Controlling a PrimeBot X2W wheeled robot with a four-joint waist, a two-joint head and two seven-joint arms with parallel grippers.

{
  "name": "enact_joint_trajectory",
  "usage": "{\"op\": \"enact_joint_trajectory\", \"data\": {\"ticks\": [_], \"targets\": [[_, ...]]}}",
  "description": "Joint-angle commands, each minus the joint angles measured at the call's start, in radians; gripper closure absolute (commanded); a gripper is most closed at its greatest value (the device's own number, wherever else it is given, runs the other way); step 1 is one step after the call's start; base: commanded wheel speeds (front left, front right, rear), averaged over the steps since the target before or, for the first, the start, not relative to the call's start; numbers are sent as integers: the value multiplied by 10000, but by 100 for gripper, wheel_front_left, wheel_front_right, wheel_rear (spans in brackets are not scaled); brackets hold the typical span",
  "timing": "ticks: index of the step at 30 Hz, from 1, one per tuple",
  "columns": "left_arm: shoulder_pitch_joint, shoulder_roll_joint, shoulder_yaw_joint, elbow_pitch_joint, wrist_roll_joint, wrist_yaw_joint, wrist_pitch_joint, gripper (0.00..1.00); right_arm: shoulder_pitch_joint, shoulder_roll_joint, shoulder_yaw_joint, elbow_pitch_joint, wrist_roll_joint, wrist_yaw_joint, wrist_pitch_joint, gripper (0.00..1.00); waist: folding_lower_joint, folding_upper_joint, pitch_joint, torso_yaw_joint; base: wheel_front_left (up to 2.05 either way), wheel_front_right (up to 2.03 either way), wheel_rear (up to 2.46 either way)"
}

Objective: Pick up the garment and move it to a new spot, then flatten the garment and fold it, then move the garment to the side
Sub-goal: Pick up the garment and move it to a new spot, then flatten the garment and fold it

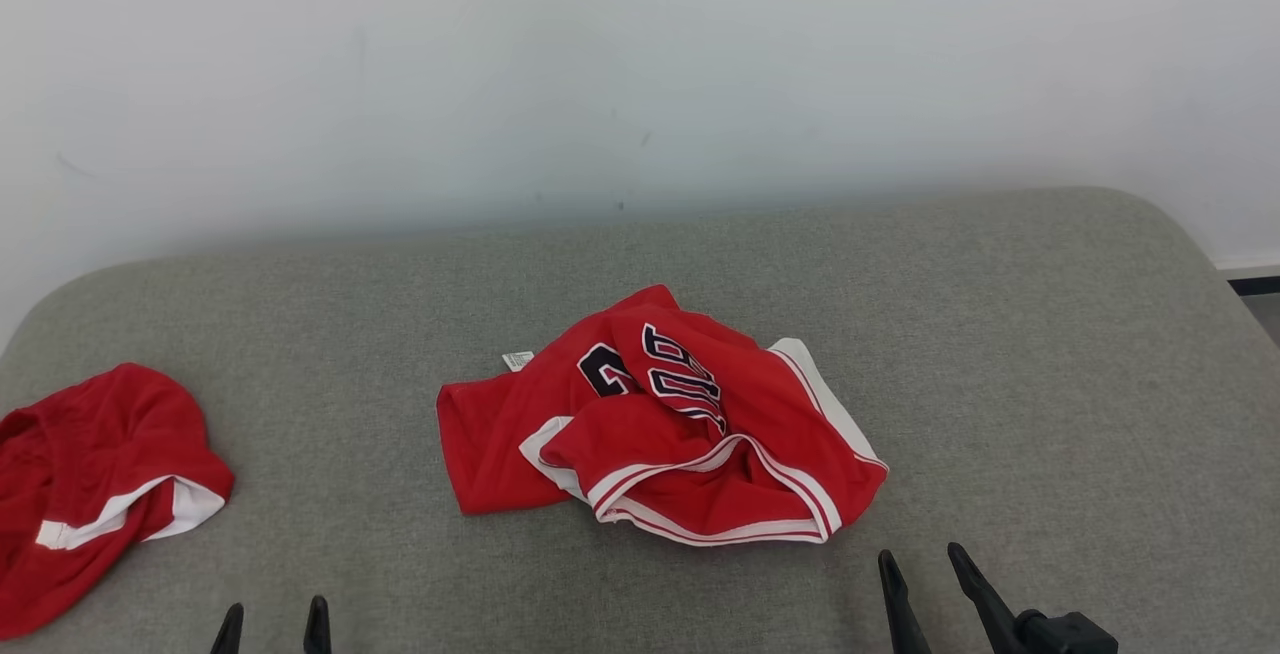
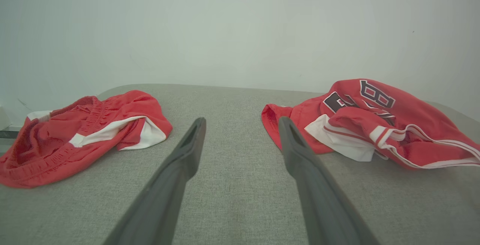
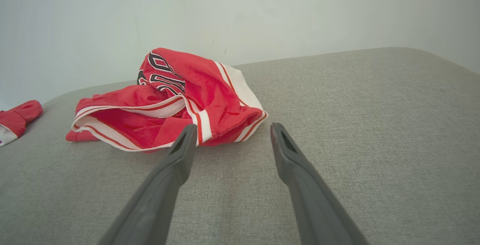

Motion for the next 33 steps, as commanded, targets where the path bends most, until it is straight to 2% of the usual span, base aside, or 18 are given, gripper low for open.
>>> {"op": "enact_joint_trajectory", "data": {"ticks": [1,5,19,25,28,33], "targets": [[199,12,79,-84,116,-56,-32,0,103,-8,-57,54,-34,-21,-37,0,1,1,-26,1,0,0,0],[382,9,223,-86,150,-59,-32,0,156,-6,-117,138,-72,-21,-40,0,1,1,-31,-11,0,0,0],[324,237,-225,226,-5,-57,-33,0,91,-6,20,153,77,-21,7,0,1,1,10,21,0,0,0],[260,253,-346,299,13,-58,-33,0,-404,-9,604,-49,713,-21,306,0,1,1,53,84,0,0,0],[154,228,-524,340,25,-58,-33,0,-1025,-8,877,385,1124,-21,876,0,1,1,127,240,0,0,0],[81,218,-700,393,-48,-58,-33,0,-1529,-6,580,1162,1153,-21,1418,0,1,1,224,553,0,0,0]]}}
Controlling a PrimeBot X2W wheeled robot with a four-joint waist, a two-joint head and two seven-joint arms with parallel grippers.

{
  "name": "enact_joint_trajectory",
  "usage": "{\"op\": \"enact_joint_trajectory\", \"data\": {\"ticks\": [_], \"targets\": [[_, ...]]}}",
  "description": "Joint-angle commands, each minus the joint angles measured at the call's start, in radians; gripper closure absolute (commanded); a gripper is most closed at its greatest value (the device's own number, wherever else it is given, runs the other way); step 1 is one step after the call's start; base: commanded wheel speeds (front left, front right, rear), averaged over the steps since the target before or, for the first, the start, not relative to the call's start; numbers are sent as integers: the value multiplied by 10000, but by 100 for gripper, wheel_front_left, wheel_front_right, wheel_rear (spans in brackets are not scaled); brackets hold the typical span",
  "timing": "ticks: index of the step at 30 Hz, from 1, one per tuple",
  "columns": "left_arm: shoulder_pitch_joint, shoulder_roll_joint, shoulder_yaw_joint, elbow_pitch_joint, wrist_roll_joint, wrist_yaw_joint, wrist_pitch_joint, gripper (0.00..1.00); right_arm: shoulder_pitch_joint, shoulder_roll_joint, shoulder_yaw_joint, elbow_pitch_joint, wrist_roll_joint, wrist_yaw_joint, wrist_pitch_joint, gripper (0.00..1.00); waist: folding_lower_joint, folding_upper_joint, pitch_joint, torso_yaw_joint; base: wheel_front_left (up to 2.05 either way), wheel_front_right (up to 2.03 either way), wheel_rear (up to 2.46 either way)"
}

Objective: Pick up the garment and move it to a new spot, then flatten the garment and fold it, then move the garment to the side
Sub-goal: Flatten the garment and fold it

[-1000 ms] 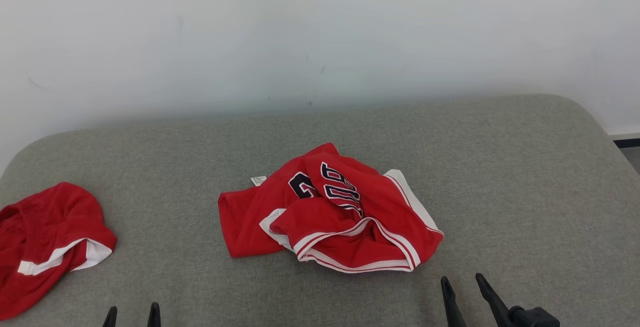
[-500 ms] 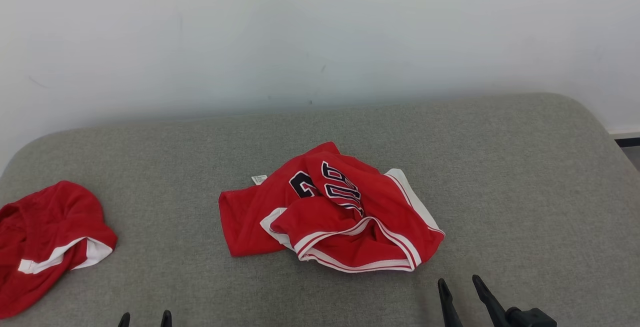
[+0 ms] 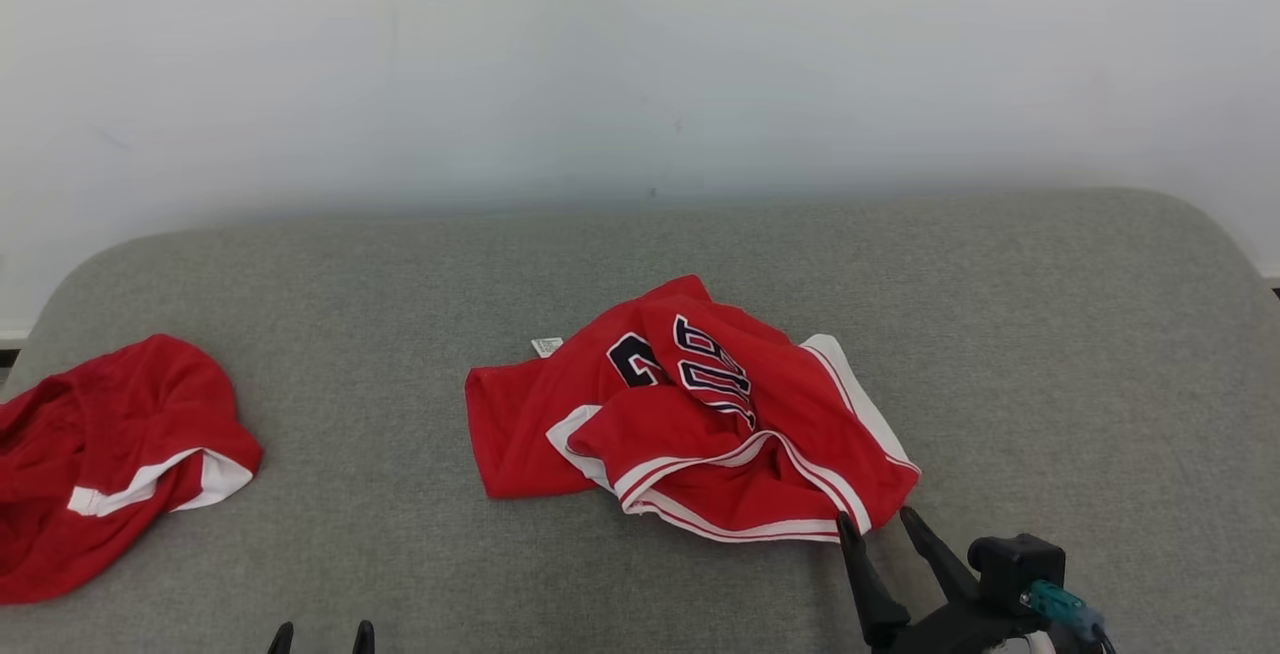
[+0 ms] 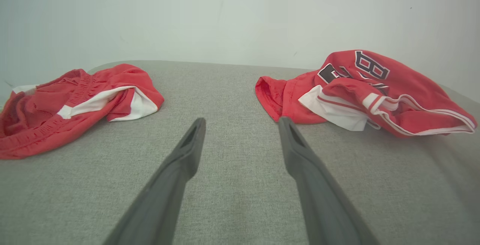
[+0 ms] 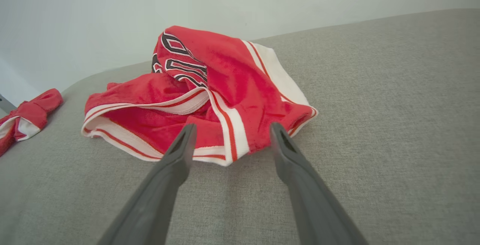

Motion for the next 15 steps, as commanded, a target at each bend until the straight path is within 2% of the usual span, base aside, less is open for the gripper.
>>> {"op": "enact_joint_trajectory", "data": {"ticks": [1,4,15], "targets": [[-110,-1,-12,12,-41,9,-33,0,-157,-6,-83,117,-112,-21,24,0,0,0,76,161,0,0,0],[-79,-23,-61,41,-75,9,-33,0,-422,-12,-436,658,-633,-21,214,0,0,0,150,343,0,0,0],[-31,-79,-199,62,-109,8,-34,0,-1118,-9,-893,2133,-1343,-22,323,0,0,0,358,935,0,0,0]]}}
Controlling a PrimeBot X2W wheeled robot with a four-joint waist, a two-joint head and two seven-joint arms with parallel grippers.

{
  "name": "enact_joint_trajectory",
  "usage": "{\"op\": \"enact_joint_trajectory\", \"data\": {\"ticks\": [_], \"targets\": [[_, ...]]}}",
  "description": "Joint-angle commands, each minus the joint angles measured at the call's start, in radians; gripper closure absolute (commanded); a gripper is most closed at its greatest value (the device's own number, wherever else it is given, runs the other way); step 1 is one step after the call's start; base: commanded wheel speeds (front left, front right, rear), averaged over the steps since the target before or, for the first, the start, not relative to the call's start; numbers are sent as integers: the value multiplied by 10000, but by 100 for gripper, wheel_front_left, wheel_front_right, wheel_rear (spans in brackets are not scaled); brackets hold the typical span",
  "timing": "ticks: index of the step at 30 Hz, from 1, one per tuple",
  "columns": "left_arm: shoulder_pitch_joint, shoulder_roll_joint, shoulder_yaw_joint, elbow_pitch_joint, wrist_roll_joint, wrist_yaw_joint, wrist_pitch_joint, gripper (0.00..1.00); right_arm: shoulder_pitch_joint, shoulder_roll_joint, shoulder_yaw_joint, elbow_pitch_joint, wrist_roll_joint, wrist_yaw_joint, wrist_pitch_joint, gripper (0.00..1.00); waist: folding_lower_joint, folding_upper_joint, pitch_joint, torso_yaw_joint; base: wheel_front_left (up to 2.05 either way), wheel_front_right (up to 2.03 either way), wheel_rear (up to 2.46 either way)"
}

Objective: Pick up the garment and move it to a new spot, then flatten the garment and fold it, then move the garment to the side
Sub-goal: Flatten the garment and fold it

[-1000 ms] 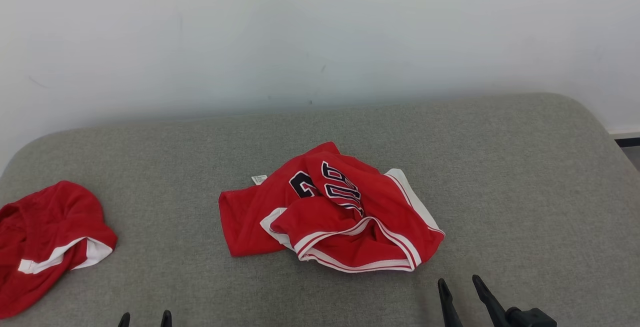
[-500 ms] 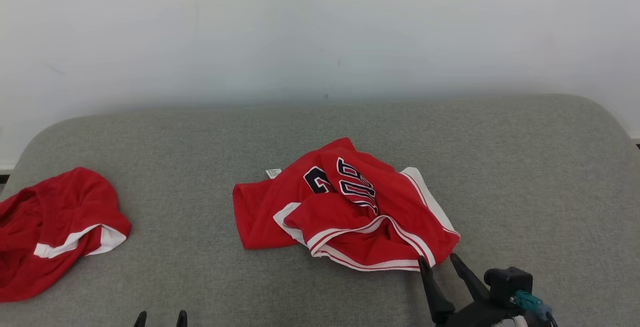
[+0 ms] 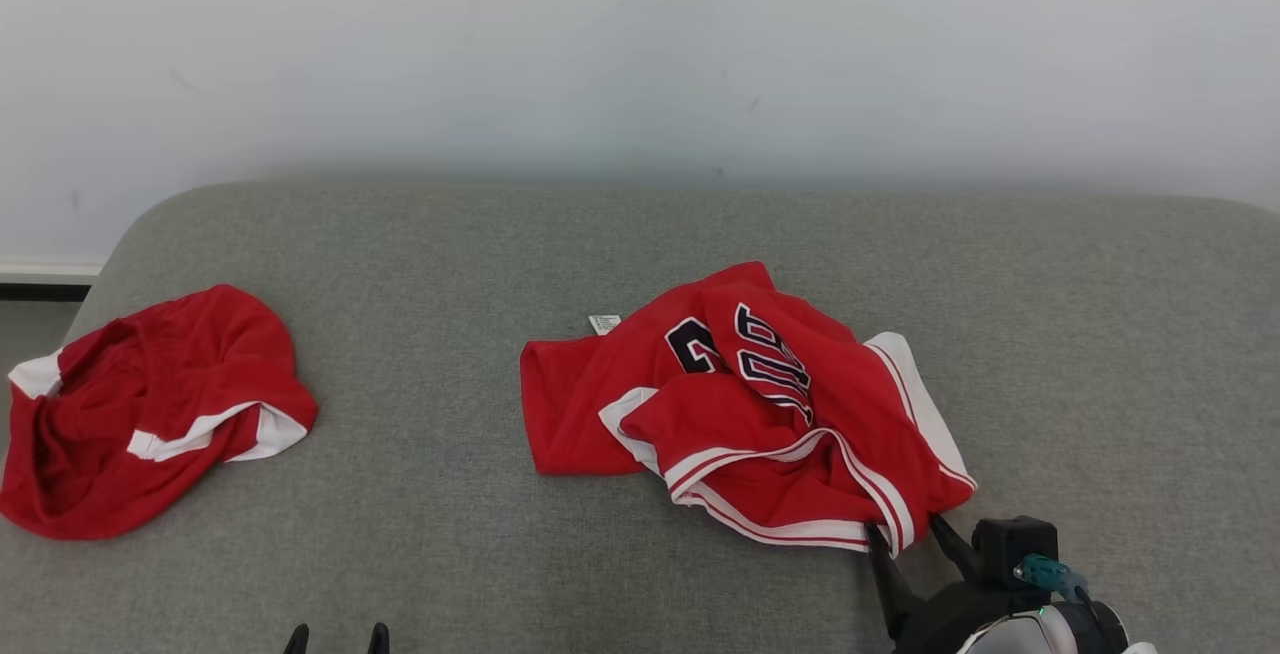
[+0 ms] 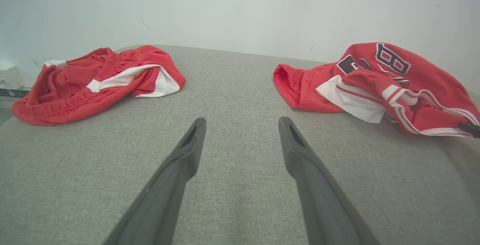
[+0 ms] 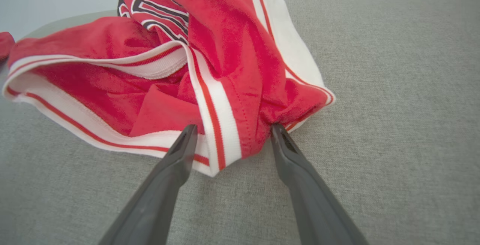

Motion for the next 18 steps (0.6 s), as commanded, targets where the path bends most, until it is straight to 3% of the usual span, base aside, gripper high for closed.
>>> {"op": "enact_joint_trajectory", "data": {"ticks": [1,2,3,4,5,11,18], "targets": [[-8,-19,-8,6,-51,8,-34,0,-105,-13,-147,250,-319,-22,17,0,0,0,67,130,0,0,0],[-2,-21,-15,12,-57,8,-34,0,-127,-12,-220,362,-388,-22,37,0,0,0,69,150,0,0,0],[-2,-23,-22,22,-57,8,-34,0,-165,-12,-294,454,-527,-22,54,16,0,0,66,166,0,0,0],[-3,-23,-33,34,-61,8,-34,0,-208,-10,-362,498,-593,-22,-12,61,0,0,57,180,0,0,0],[-1,-23,-40,48,-67,8,-34,0,-253,-12,-426,512,-667,-22,-107,100,0,0,42,190,0,0,0],[37,-55,-63,82,-107,8,-34,0,-457,-10,-482,10,-828,-22,-597,100,0,0,-79,190,0,0,0],[128,-131,189,13,-76,8,-34,0,-1245,-8,756,-2372,-631,-22,-462,100,0,0,-162,-87,0,0,0]]}}
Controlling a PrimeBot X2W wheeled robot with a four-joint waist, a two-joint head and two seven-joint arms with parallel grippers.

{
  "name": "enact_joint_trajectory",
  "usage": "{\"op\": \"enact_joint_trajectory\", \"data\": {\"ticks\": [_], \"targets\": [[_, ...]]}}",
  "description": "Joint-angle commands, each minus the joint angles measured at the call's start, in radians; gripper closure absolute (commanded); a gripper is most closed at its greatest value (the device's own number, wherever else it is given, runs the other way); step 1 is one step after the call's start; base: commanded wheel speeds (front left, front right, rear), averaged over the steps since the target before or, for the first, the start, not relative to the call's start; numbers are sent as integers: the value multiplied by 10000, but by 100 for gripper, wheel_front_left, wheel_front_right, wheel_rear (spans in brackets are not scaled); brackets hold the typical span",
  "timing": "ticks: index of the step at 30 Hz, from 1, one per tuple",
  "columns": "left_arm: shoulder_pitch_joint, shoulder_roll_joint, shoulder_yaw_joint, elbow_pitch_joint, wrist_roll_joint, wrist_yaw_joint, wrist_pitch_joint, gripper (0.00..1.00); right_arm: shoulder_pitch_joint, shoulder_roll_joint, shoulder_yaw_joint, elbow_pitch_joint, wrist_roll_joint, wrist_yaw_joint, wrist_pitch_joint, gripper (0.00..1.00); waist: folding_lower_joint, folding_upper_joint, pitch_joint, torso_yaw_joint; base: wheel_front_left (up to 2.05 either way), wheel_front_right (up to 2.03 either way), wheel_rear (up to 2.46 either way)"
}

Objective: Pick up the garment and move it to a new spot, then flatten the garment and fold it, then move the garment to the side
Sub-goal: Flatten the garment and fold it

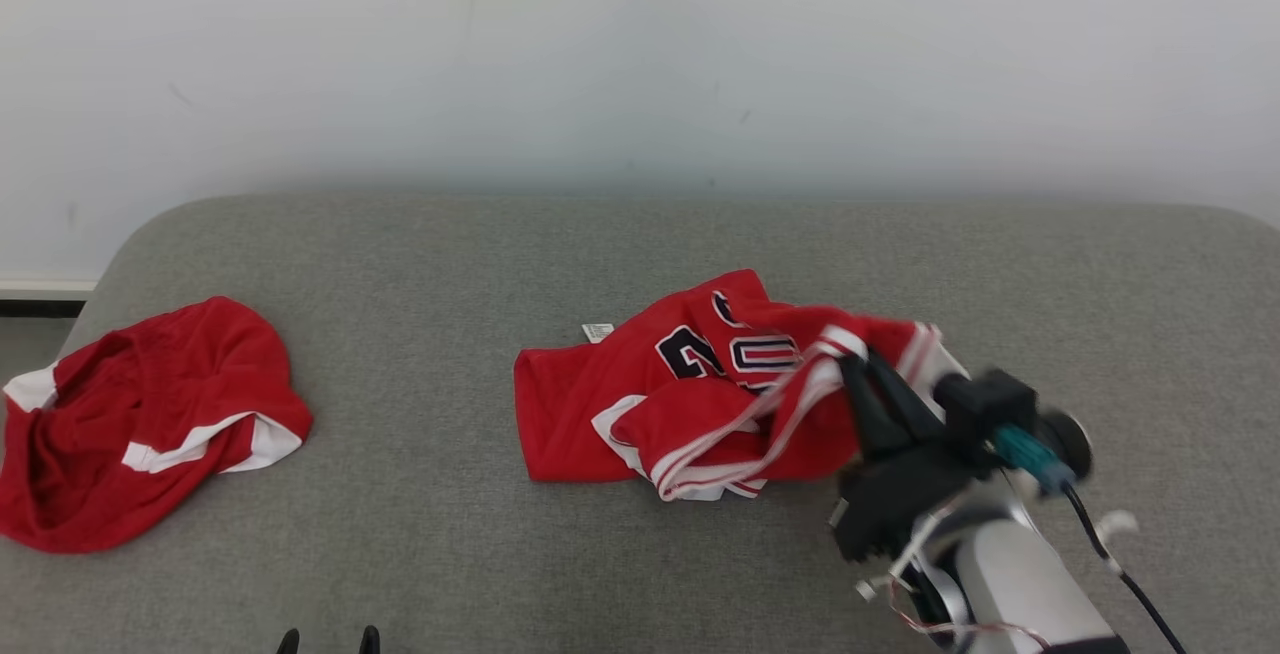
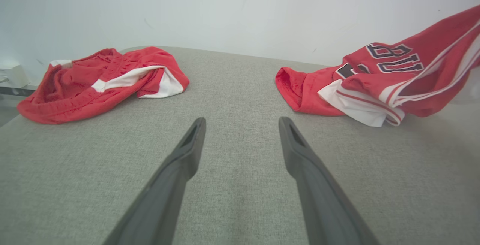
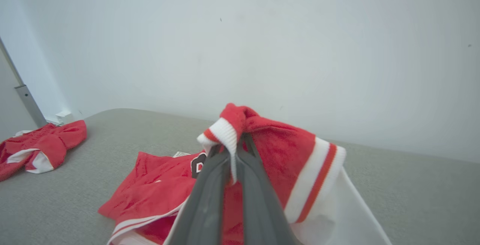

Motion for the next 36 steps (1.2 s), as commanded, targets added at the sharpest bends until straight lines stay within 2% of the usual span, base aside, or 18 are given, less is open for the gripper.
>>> {"op": "enact_joint_trajectory", "data": {"ticks": [1,5,10,14,18,22,25,28,36], "targets": [[21,-42,42,-64,-10,8,-34,0,-326,-1,388,-398,127,-22,209,100,-1,-1,8,-133,0,0,0],[-137,-97,131,-191,86,8,-34,0,-1359,-7,1527,-1058,392,-22,1209,100,-1,-1,74,-260,0,0,0],[-249,-188,128,-264,160,8,-34,0,-3075,-1,2630,-1256,843,-22,1807,100,-1,-1,148,-225,0,0,0],[-321,-246,30,-235,166,8,-34,0,-4440,2,3130,-1212,1465,-22,1665,100,-1,-1,163,-10,0,0,0],[-253,-281,27,-193,151,8,-34,0,-5607,-2,3177,-1133,2154,-22,1093,100,-1,-1,162,233,0,0,0],[-194,-261,15,-214,188,8,-34,0,-6359,-4,2670,-960,2407,-22,332,100,-1,-1,191,439,0,0,0],[-223,-256,-11,-238,173,8,-34,0,-6392,-5,2045,-393,2240,-22,202,100,-1,-1,249,539,0,0,0],[-241,-271,-5,-280,136,8,-34,0,-6091,-60,1315,456,1729,-22,338,100,-1,-1,367,565,0,0,0],[-453,-316,-53,-304,160,8,-34,0,-4960,-768,-541,2232,141,-22,321,100,-1,-1,719,464,0,0,0]]}}
